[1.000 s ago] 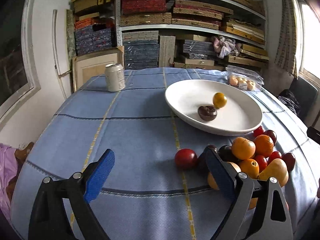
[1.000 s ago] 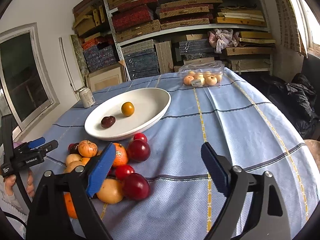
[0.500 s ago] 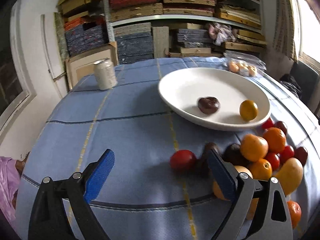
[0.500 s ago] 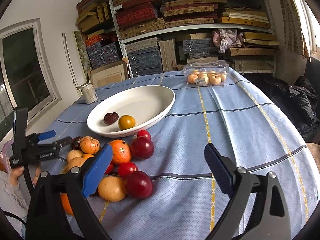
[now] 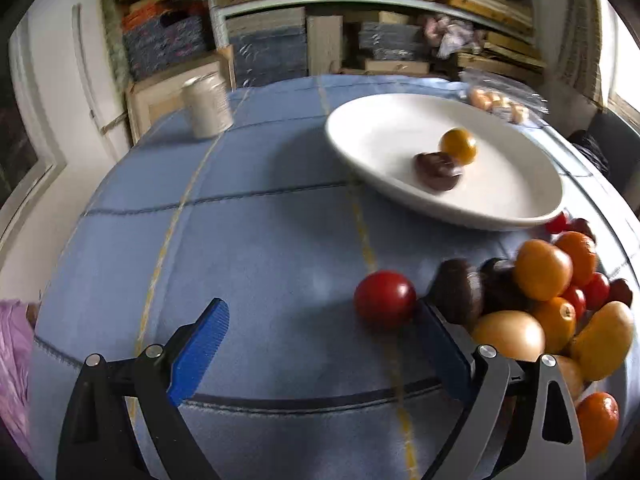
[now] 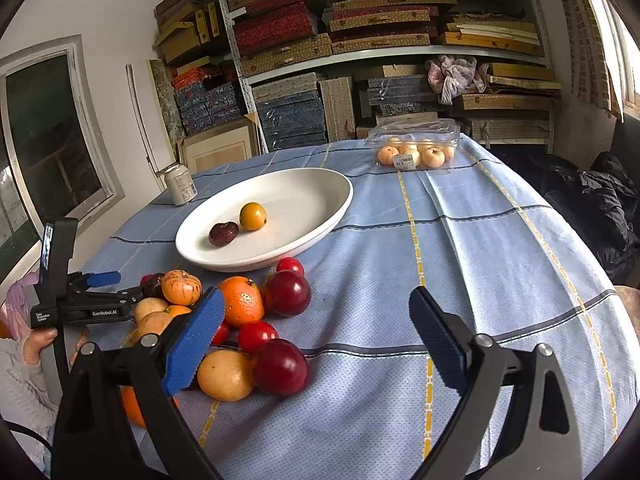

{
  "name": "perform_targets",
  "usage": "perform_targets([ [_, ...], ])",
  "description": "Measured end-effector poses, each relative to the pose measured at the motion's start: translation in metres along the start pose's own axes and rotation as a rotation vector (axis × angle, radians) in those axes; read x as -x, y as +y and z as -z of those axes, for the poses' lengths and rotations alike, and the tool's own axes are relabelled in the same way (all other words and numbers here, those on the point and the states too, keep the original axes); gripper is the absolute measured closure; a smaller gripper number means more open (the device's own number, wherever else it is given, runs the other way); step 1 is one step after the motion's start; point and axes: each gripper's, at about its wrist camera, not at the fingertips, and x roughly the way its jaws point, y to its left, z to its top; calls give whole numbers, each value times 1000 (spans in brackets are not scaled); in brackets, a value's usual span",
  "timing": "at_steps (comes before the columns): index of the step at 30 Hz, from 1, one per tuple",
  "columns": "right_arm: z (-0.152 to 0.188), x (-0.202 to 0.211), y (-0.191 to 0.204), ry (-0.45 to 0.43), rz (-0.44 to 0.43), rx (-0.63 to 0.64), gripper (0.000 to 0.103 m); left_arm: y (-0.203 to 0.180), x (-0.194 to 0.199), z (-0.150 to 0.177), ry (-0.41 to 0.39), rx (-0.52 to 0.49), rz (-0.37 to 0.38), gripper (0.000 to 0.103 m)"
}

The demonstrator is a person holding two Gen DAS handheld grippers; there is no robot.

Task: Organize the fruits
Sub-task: 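Grasp the red tomato with the left gripper and lift it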

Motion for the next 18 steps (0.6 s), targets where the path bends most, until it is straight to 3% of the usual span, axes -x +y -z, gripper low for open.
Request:
perform_targets([
  [3, 0, 0, 0, -1, -2, -3, 12, 5, 5, -1, -38, -26, -119, 9],
  [4, 0, 0, 0, -2, -3, -4, 12, 6, 5, -1, -42, -27, -122, 10],
  [8, -1, -1, 0, 2, -1, 3, 12, 3, 4, -5, -46, -31, -41, 12],
  [11, -1, -1, 0, 4, -2, 3, 12, 3, 1, -10, -54, -25, 18, 21],
  [13, 0, -3, 1, 7, -1, 4, 12, 7, -6, -18, -60, 2, 48, 35],
  [18, 2, -7, 3, 22, 1, 12, 12, 14, -27, -35, -34, 62, 160, 40],
])
